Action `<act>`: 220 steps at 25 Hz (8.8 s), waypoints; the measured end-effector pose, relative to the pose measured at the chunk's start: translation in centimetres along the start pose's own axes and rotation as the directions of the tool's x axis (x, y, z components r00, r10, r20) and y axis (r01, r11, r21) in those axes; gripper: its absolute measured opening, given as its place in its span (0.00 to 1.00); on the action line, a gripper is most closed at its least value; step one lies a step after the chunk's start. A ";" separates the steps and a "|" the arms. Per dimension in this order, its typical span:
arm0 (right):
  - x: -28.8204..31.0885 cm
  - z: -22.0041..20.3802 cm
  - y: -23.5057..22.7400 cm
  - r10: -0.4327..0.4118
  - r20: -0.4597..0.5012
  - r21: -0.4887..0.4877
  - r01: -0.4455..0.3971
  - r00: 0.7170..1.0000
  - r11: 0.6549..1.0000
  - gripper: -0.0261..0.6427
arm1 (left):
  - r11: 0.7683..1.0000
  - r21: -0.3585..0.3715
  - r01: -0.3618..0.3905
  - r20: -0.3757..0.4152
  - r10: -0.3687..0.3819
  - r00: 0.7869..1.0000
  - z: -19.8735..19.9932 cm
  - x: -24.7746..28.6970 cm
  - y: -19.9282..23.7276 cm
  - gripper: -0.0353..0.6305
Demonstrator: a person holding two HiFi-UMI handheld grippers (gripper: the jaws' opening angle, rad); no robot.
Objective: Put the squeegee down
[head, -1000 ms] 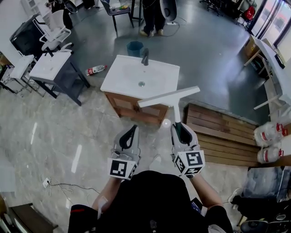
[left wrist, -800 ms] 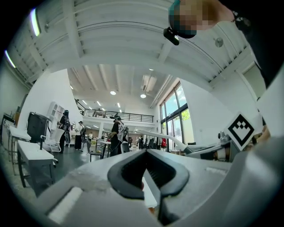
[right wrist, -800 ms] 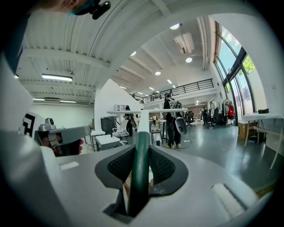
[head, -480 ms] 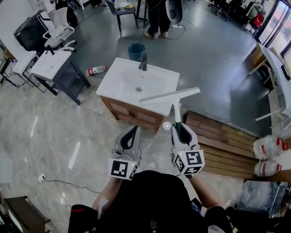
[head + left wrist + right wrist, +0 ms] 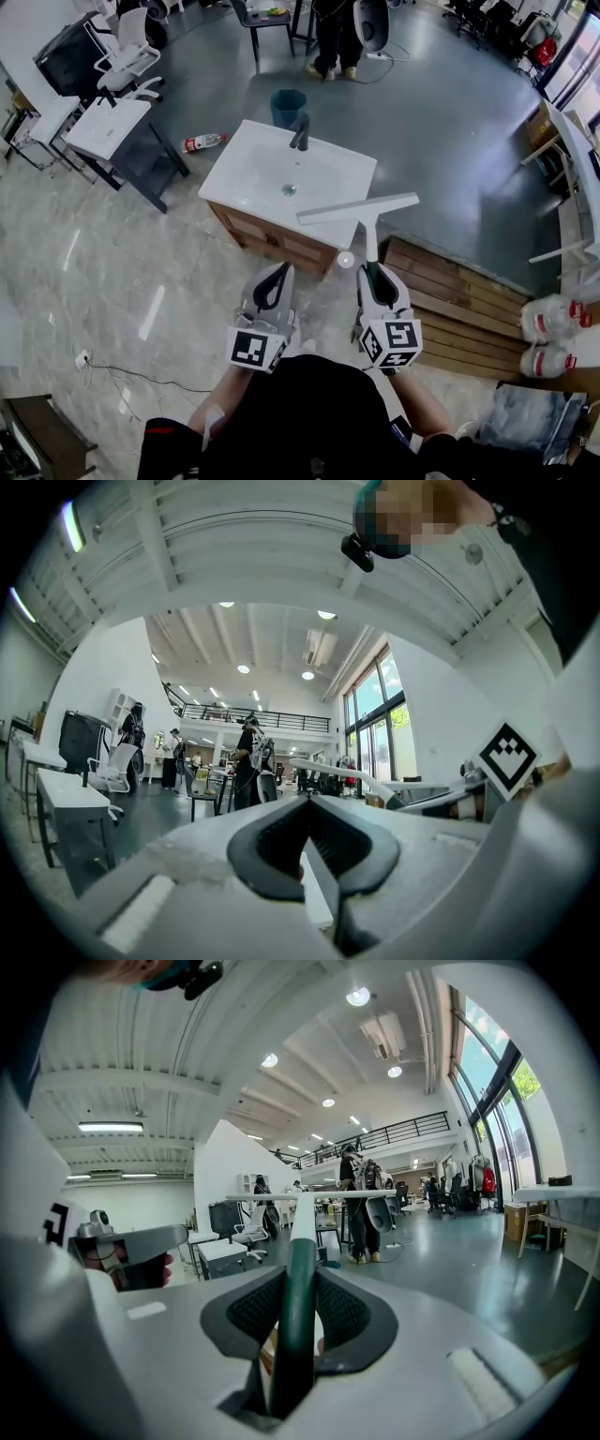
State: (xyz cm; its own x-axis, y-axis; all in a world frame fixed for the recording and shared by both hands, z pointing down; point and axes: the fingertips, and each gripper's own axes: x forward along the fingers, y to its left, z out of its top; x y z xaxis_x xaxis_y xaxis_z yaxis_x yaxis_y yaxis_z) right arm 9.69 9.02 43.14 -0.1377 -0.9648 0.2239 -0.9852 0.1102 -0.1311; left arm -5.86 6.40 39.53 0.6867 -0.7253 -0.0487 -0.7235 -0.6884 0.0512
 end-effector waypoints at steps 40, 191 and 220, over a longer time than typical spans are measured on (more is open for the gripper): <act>22.7 4.6 -6.0 -0.168 -0.059 0.010 0.169 0.984 0.986 0.19 | 0.974 -0.060 0.220 -0.007 -0.221 0.975 -0.6 23.1 13.5 0.06; 37.9 -15.3 -21.4 -0.171 -0.464 -0.131 0.123 0.869 0.984 0.04 | 0.993 -0.115 -0.027 -0.054 0.020 0.998 -3.6 32.3 11.3 0.06; 34.7 8.0 -11.0 0.070 -0.040 -0.008 -0.070 0.997 0.997 0.04 | 0.990 -0.035 -0.136 0.023 0.137 0.990 1.3 27.4 17.8 0.06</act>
State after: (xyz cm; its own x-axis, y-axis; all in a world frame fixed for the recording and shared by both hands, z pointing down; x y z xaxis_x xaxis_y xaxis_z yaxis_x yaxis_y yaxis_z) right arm 16.52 -27.57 44.64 -0.2103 -0.9443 0.2531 -0.9739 0.1798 -0.1384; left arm 0.01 -25.71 37.79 0.5792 -0.8126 -0.0646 -0.8074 -0.5828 0.0921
